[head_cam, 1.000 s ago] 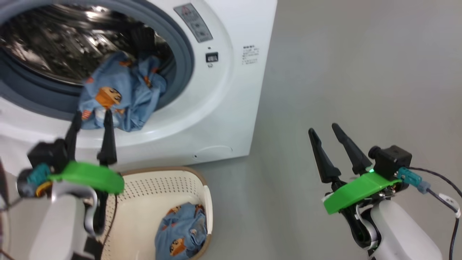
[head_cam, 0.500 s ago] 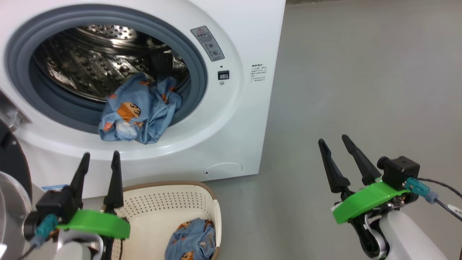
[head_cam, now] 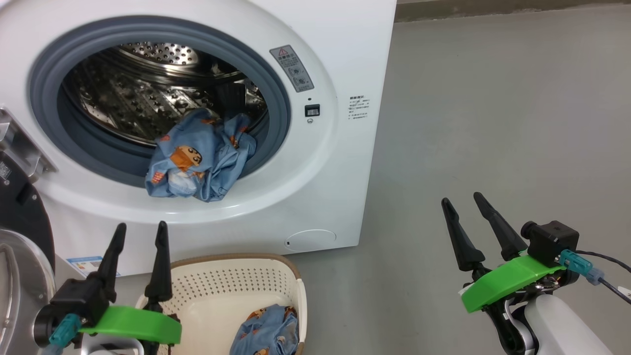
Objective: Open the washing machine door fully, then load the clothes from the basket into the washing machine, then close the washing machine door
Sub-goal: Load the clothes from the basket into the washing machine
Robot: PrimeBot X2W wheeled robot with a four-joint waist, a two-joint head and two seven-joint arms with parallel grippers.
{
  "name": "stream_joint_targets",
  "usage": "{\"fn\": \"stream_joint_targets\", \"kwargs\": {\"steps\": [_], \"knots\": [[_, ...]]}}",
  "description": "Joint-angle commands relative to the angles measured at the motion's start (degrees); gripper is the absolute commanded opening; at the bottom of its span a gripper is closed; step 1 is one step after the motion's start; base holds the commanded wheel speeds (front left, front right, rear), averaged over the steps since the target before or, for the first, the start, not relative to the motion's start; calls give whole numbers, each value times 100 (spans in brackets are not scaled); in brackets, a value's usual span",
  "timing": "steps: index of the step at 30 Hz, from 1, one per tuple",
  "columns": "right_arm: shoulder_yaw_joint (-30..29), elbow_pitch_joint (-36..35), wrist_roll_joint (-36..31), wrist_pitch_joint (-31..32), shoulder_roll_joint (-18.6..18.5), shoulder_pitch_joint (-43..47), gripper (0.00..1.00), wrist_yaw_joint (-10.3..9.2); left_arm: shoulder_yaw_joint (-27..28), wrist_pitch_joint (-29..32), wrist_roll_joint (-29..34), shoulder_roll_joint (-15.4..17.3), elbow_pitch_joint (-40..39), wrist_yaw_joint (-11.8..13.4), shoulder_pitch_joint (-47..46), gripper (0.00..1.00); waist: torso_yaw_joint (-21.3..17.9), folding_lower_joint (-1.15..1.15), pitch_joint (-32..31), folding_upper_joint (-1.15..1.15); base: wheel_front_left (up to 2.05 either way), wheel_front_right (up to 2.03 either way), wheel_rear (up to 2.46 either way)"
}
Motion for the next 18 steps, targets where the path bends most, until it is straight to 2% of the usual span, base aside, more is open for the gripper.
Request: {"fn": "stream_joint_targets", "kwargs": {"steps": [1,18], "knots": [[58,-144,-1,-46,-43,4,100,26,162,12,-10,85,-174,59,9,100,-6,0,-2,0,0,0,0],[86,-101,-65,-46,-59,-33,100,26,95,35,-78,84,-283,153,55,100,-21,0,36,0,0,0,0]]}}
